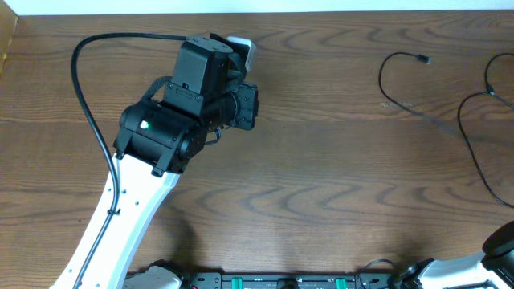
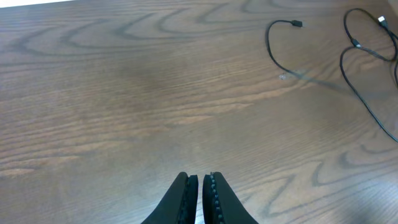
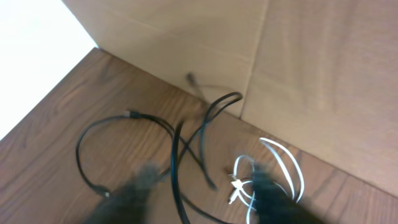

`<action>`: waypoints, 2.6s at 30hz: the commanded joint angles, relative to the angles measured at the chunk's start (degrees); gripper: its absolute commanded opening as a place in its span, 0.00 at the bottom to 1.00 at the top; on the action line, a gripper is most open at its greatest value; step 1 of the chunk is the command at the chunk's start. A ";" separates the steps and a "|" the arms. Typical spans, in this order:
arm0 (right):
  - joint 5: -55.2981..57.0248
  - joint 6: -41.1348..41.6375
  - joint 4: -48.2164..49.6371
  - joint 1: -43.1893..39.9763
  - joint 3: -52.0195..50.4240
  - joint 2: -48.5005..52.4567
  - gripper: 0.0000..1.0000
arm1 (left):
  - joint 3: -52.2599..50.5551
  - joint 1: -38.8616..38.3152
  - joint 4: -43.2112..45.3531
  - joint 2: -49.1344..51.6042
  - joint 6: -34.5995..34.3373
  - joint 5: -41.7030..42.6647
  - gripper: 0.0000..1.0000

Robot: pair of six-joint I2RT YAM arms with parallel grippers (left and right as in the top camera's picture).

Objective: Untangle cables

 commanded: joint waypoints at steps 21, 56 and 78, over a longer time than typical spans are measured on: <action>-19.98 -20.22 -14.43 31.12 -3.69 1.49 0.18 | 0.37 -0.63 1.64 0.52 -0.11 2.21 0.11; -5.70 -22.82 -3.19 48.41 -6.54 25.46 0.01 | 0.44 -0.63 2.80 -0.68 -4.07 4.15 0.11; -1.44 -23.47 -2.97 39.67 -6.69 25.83 0.01 | 0.44 -0.63 2.91 -2.93 -4.48 4.13 0.11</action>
